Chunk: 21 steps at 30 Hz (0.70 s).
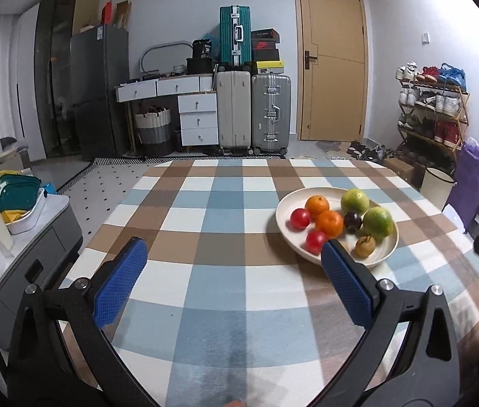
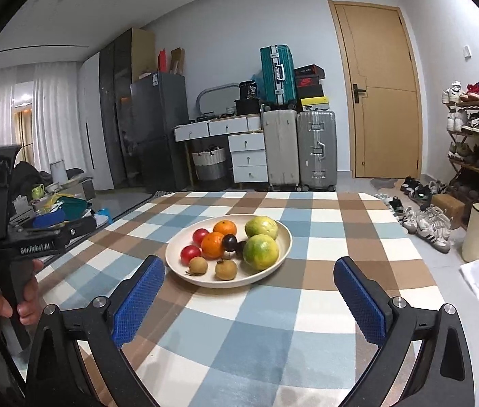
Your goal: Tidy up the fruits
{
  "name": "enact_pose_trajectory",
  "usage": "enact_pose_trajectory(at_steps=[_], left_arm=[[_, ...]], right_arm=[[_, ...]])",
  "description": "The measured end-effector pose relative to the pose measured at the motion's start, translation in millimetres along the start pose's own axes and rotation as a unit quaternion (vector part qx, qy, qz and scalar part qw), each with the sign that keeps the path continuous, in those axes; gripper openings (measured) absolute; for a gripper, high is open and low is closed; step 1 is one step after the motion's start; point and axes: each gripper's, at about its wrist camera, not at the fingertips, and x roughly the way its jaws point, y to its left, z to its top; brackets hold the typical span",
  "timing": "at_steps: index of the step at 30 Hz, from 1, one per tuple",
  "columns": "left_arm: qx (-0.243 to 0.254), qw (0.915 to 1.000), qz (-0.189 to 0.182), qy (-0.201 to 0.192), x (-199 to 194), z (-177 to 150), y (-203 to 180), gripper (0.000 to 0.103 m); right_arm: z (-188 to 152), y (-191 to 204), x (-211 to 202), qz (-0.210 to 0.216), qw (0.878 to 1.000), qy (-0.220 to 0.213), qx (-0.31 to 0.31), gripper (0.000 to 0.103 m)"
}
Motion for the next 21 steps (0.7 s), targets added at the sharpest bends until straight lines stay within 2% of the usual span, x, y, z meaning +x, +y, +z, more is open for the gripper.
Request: enact_pose_trajectory(at_steps=[4, 7, 16, 21], left_arm=[[-0.003, 0.9997, 0.014, -0.019, 9, -12, 6, 0.102], [-0.008, 0.9999, 0.006, -0.014, 17, -13, 8, 0.102], [0.008, 0.9981, -0.007, -0.06, 3, -17, 2, 0.102], [0.005, 0.9978, -0.01, -0.066, -2, -17, 1, 0.102]], right_arm=[[-2, -2, 0, -0.005, 1.0, -0.004, 0.004, 0.102], [-2, 1, -1, -0.007, 1.0, -0.009, -0.004, 0.102], [-5, 19, -6, -0.019, 0.998, -0.021, -0.048, 0.102], [-4, 14, -5, -0.03, 0.999, -0.021, -0.036, 0.102]])
